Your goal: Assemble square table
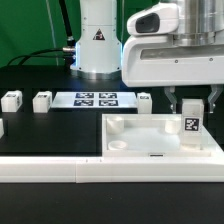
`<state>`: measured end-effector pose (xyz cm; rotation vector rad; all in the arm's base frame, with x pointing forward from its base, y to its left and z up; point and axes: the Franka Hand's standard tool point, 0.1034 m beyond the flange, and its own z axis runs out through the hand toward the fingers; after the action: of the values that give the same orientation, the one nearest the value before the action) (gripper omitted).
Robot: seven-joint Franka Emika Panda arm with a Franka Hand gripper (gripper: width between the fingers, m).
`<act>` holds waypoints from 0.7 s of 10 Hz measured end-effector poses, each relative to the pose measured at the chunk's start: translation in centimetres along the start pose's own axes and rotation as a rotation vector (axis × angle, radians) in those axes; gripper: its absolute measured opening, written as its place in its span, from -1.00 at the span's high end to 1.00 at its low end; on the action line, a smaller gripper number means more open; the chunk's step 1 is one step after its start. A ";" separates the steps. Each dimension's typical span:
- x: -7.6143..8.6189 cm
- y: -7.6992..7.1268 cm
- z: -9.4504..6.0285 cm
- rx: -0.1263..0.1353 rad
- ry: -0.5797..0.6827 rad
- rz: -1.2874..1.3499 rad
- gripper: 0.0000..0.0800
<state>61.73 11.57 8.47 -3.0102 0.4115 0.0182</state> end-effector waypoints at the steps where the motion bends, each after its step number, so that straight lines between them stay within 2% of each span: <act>1: 0.0 0.0 0.0 0.000 0.008 0.113 0.27; 3: 0.0 0.0 0.0 0.009 0.012 0.338 0.27; 7: -0.1 -0.2 0.0 0.005 0.010 0.653 0.27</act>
Offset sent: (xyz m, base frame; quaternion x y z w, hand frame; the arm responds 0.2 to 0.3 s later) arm -0.0053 0.0006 -0.0074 -0.0025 0.0073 0.2772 0.9608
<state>61.66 11.76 8.44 -2.7232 1.3589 0.0520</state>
